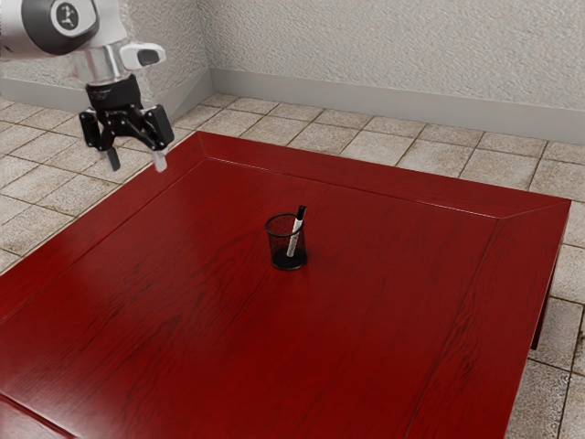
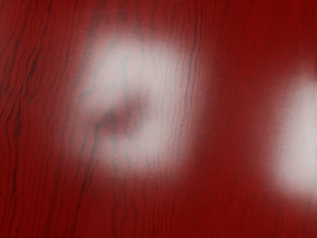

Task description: Take the marker out of the pen holder and place it to the left of the pen holder.

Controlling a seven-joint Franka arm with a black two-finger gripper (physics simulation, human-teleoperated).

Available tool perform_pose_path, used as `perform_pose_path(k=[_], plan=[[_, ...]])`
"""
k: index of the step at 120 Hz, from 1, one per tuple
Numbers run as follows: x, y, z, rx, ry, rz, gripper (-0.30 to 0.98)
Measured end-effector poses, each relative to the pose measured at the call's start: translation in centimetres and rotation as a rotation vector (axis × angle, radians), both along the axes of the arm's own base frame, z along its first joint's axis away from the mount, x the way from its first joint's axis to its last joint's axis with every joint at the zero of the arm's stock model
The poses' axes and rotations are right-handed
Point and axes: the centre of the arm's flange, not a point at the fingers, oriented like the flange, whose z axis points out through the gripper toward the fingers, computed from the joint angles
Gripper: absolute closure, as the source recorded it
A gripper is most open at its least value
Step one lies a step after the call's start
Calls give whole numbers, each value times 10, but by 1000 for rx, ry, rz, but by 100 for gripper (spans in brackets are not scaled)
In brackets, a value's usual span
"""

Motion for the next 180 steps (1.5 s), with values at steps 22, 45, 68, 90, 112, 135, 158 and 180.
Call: perform_pose_path(k=[22, 45, 68, 90, 112, 135, 158, 180], plan=[[37, 0, -74, 18, 122, 5, 0], [80, -23, -158, -11, 239, -2, 0], [141, -29, -206, -121, 264, 120, 0], [169, -28, -235, -226, 290, 257, 0], [207, -21, -221, -344, 229, 423, 0], [236, 2, -232, -412, 130, 637, 0], [251, 20, -239, -355, 38, 850, 0], [255, 13, -245, -284, 67, 1016, 0]])
